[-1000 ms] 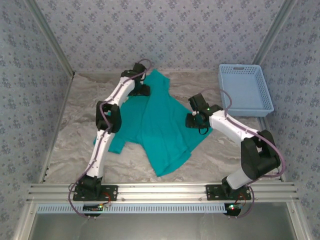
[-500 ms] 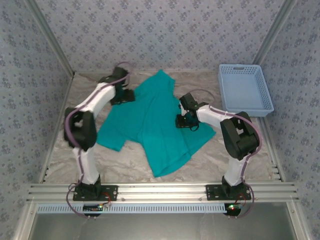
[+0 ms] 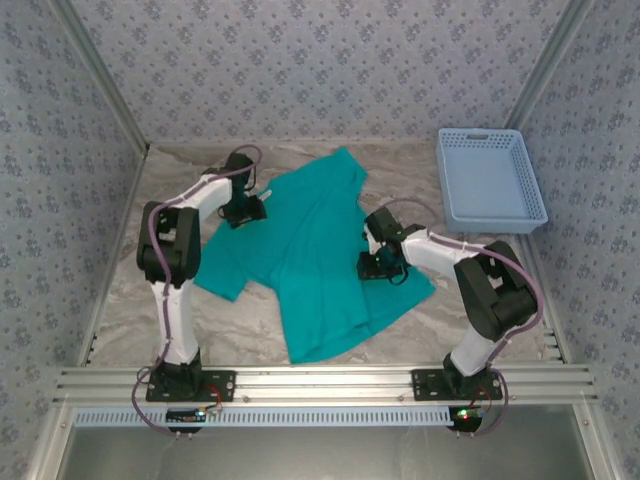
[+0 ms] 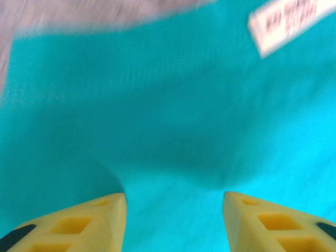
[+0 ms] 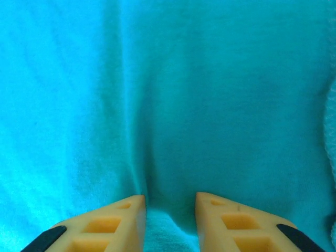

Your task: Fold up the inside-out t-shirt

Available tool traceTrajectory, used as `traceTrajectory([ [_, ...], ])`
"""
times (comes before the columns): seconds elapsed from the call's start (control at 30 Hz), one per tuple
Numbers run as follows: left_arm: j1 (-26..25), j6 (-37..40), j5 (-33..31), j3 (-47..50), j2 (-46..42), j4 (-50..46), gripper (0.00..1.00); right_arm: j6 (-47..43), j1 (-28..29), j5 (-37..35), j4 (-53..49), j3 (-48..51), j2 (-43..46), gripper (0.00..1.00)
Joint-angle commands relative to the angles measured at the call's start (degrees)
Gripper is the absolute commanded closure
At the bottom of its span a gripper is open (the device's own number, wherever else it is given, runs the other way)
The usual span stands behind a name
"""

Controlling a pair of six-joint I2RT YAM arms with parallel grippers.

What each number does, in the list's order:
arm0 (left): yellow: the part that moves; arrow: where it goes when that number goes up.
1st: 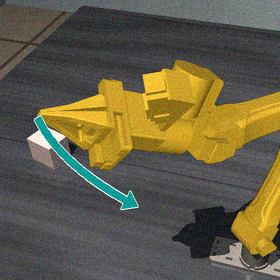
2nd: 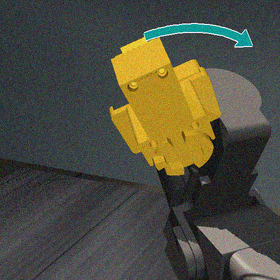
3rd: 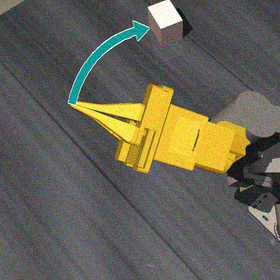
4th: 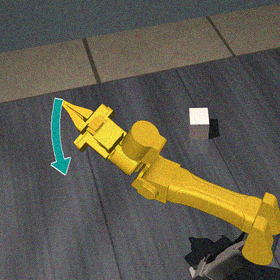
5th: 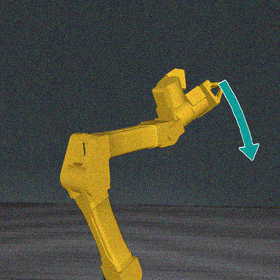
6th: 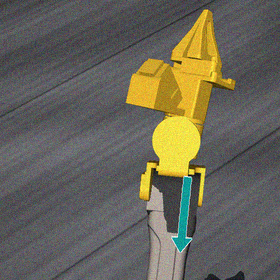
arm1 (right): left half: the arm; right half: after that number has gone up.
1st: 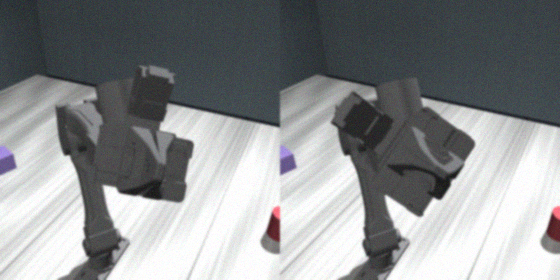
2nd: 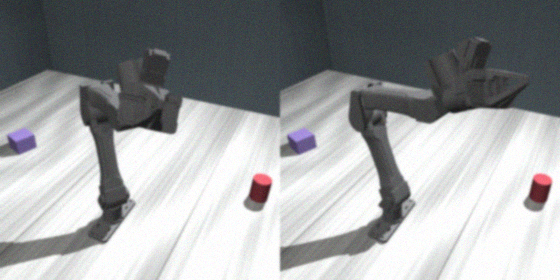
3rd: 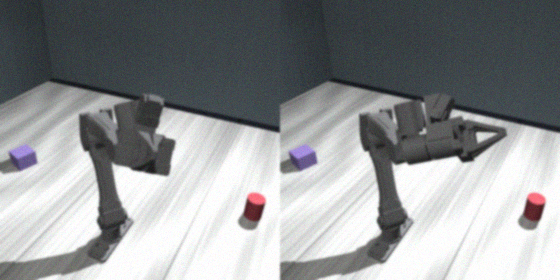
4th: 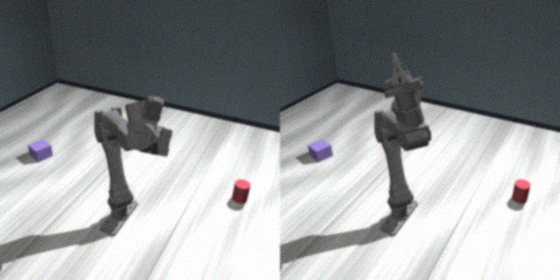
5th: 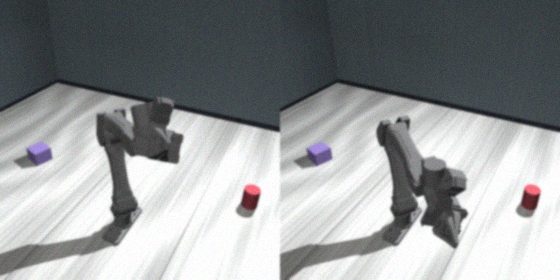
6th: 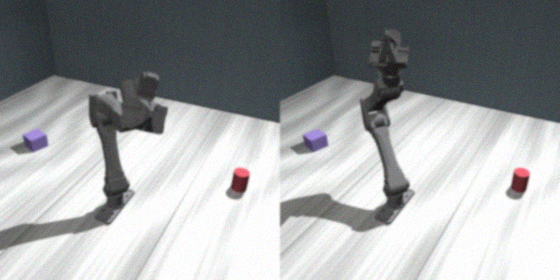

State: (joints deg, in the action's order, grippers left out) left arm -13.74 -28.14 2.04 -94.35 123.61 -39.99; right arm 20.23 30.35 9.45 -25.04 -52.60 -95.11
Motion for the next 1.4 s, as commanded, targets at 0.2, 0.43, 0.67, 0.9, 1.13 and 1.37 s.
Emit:
traceTrajectory([
  [0.2, 0.2, 8.1, -2.2, -35.2, 24.4, -15.4, 0.68, 7.8, 5.5, -2.4, -1.9, 0.0, 1.2, 0.66],
  [0.43, -0.1, 8.5, -0.7, -47.0, 26.1, -13.6, 0.48, 2.9, 6.0, -5.6, -3.5, -0.8, 7.1, 0.54],
  [0.67, -1.9, 14.9, -0.2, -40.3, 10.4, -10.3, 0.35, -25.4, 14.2, 0.8, -3.3, 1.7, 14.7, 0.48],
  [0.9, -5.3, 12.6, 2.0, -9.5, -14.0, -9.0, 0.33, -52.1, 22.9, 2.9, 4.3, 6.3, 13.8, 0.41],
  [1.13, -8.8, 6.1, 1.4, 23.7, -38.0, -1.9, 0.30, -55.4, 26.4, 2.3, 15.2, 9.0, 10.4, 0.39],
  [1.37, -14.0, 5.4, -2.1, 45.4, -58.1, 11.6, 0.30, -57.8, 30.2, -9.4, 26.9, 9.1, 2.2, 0.65],
])
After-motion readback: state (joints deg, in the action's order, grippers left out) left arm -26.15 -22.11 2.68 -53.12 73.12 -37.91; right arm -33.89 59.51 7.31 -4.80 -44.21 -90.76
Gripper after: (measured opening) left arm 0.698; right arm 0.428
